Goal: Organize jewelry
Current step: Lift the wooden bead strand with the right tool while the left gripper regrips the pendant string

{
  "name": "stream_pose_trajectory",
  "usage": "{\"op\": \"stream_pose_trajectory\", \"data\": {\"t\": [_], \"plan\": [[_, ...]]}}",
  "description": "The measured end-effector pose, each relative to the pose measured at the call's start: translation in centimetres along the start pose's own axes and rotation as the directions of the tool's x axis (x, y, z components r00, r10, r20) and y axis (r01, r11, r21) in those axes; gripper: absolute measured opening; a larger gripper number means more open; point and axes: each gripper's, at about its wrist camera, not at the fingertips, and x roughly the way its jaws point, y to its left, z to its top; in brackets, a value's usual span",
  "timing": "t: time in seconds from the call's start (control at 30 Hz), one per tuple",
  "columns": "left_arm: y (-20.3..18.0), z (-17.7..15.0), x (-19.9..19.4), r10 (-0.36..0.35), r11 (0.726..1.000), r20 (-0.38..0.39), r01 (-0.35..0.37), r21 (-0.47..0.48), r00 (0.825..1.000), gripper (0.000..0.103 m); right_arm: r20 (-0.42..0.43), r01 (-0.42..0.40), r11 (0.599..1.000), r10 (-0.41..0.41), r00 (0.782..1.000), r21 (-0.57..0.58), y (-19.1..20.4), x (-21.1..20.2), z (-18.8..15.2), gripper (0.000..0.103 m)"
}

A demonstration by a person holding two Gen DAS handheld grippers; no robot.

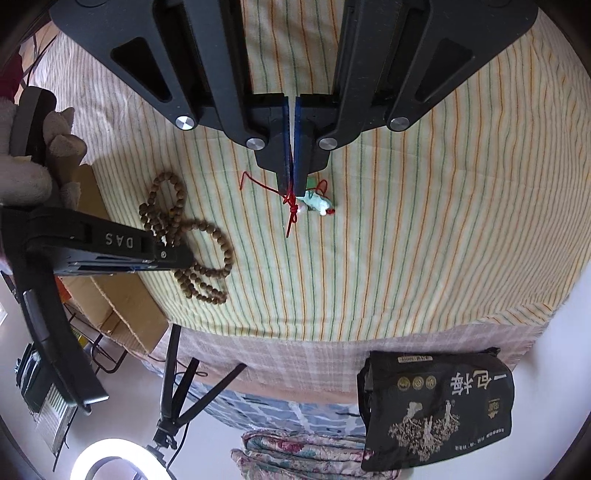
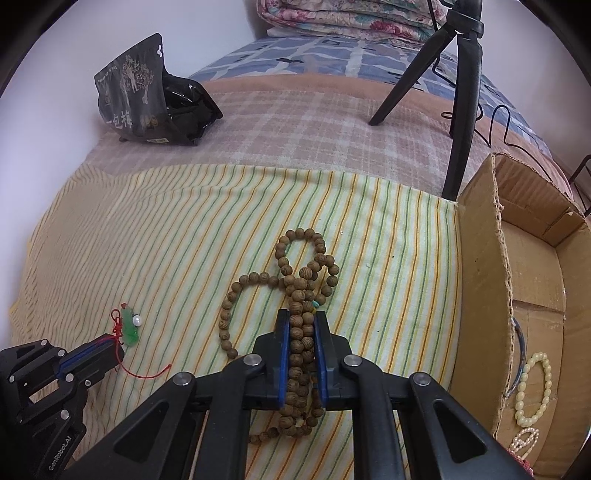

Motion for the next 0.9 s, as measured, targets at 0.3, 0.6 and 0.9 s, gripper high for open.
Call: {"op": "stream_pose_trajectory", "data": {"t": [0.3,0.6,0.9], "plan": [[0.8,0.5,-0.7,-0.013,0.999,0.025,0.014,-0.032,1.0,0.0,0.001,0.0,1.0,0.0,1.0,-0.008,0.2,-0.1,0.0,0.01],[-0.8,0.2,1.3,0.043,0.998,-0.031,-0.041,0.051,0.999,0.0,-0.002,-0.01,1.0,0.01,1.0,-0.01,0.3,0.0,-0.1,0.01],[-1.4,0.3,2.4,0.123,0.991,-0.057,-0.119,0.066,0.991,0.08,-0.01,-0.017,1.0,0.017,1.0,-0.011,0.0,0.3,-0.2,0.01]]}}
